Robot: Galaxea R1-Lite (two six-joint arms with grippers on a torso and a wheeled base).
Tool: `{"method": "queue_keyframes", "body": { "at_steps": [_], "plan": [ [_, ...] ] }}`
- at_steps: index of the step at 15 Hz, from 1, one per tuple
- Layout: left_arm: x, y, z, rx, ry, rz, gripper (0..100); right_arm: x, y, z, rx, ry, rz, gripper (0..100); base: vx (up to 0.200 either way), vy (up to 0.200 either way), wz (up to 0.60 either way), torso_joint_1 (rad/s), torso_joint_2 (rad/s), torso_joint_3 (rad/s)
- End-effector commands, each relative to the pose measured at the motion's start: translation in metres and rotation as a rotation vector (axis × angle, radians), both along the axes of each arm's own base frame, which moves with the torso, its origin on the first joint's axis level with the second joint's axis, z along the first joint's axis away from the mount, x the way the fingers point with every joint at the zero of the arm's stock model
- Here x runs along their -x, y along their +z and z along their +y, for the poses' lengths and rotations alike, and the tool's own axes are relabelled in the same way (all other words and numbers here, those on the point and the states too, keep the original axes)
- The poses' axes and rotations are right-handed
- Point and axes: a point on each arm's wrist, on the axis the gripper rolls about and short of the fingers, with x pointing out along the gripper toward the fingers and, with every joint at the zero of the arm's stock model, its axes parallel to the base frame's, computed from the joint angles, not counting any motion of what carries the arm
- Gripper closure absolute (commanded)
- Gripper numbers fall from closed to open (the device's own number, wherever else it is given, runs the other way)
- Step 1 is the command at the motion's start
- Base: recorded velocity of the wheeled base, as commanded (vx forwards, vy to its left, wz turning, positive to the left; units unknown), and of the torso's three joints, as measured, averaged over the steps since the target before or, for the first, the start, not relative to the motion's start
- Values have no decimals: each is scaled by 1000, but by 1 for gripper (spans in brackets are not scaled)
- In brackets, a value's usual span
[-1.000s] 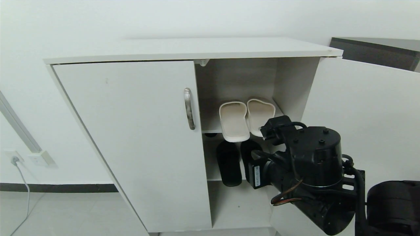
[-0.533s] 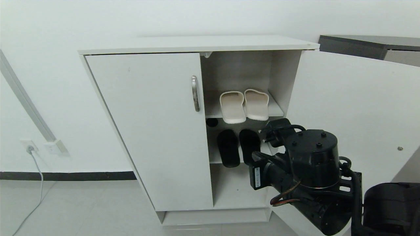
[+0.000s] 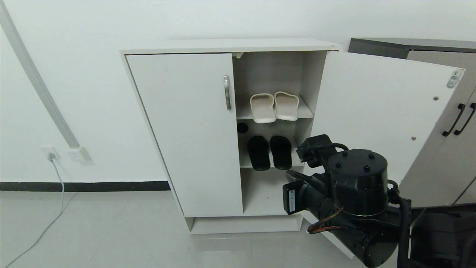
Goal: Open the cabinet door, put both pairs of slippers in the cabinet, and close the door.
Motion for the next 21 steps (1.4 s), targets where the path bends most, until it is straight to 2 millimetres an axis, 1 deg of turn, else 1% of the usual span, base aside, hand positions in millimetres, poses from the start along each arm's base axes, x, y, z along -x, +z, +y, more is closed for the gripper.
{"method": "queue_keyframes", "body": {
  "at_steps": [1, 2, 8, 17, 19, 21],
  "plan": [
    [0, 0, 0, 2, 0, 0, 100, -6, -12, -1, 46, -10, 4, 100, 0, 0, 0, 0, 0, 0],
    [0, 0, 0, 2, 0, 0, 100, -8, -16, -1, 60, -14, 5, 100, 0, 0, 0, 0, 0, 0],
    [0, 0, 0, 2, 3, 0, 100, -13, -25, 1, 59, -21, 1, 100, 0, 0, 0, 0, 0, 0],
    [0, 0, 0, 3, 3, 0, 100, -15, -30, 2, 73, -19, 11, 100, 0, 0, 0, 0, 0, 0],
    [0, 0, 0, 3, 3, 0, 100, -15, -30, 2, 73, -14, 12, 100, 0, 0, 0, 2, -161, -156],
    [0, 0, 0, -3, 3, -1, 100, -16, -29, 0, 69, -20, 10, 100, 0, 0, 0, 12, -163, -332]
  ]
}}
